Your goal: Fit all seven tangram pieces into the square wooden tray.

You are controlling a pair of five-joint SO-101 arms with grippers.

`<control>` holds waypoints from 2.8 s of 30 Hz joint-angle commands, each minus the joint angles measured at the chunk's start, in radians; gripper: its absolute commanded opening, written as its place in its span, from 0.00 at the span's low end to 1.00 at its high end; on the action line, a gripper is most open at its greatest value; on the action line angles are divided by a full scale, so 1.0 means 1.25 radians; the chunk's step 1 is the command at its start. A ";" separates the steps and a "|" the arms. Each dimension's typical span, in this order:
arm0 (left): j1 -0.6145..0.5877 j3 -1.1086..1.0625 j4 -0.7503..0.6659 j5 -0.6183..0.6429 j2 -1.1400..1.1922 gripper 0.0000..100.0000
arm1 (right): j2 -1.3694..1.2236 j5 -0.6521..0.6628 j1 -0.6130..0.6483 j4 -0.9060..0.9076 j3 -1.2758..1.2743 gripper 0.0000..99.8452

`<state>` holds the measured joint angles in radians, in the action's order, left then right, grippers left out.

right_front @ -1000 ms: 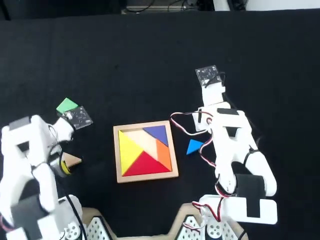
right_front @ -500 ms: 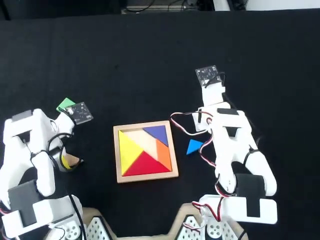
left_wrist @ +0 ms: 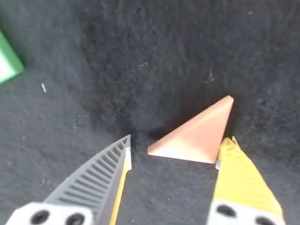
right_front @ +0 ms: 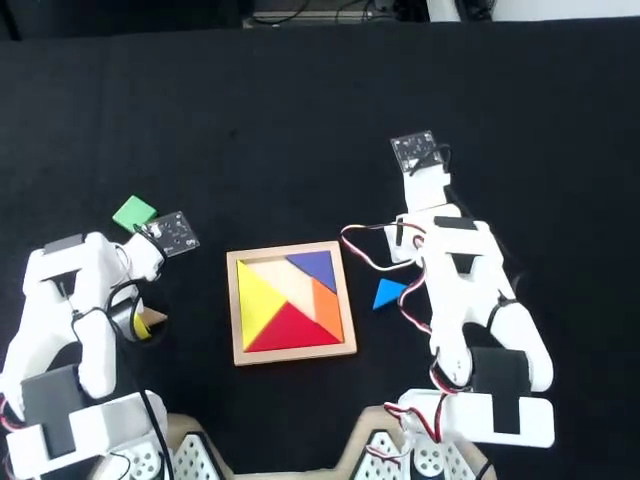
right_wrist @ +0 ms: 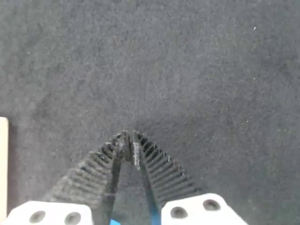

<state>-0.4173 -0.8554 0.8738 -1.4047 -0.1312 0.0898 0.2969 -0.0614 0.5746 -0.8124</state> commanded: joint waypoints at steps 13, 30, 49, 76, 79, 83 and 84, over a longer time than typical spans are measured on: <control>0.209 0.273 0.032 0.103 0.134 0.24 | -0.001 -0.001 -0.005 0.002 0.050 0.01; 0.008 0.298 0.358 -0.109 0.018 0.24 | -0.001 -0.001 -0.004 0.002 0.050 0.01; 0.082 0.129 0.134 -0.077 0.022 0.27 | -0.001 -0.001 -0.004 0.002 0.050 0.01; 0.004 0.099 0.106 -0.319 0.023 0.16 | -0.001 -0.001 -0.004 0.001 0.050 0.01; -0.004 0.096 0.106 -0.324 0.023 0.19 | -0.001 -0.001 -0.004 0.001 0.050 0.01; -0.003 0.088 0.107 -0.324 0.023 0.19 | -0.001 -0.001 -0.004 0.001 0.050 0.01; -0.003 0.088 0.107 -0.324 0.023 0.19 | -0.001 -0.001 -0.004 0.001 0.050 0.01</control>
<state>-0.4066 -0.7465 1.0027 -1.4830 -0.0790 0.0898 0.2969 -0.0614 0.5746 -0.8124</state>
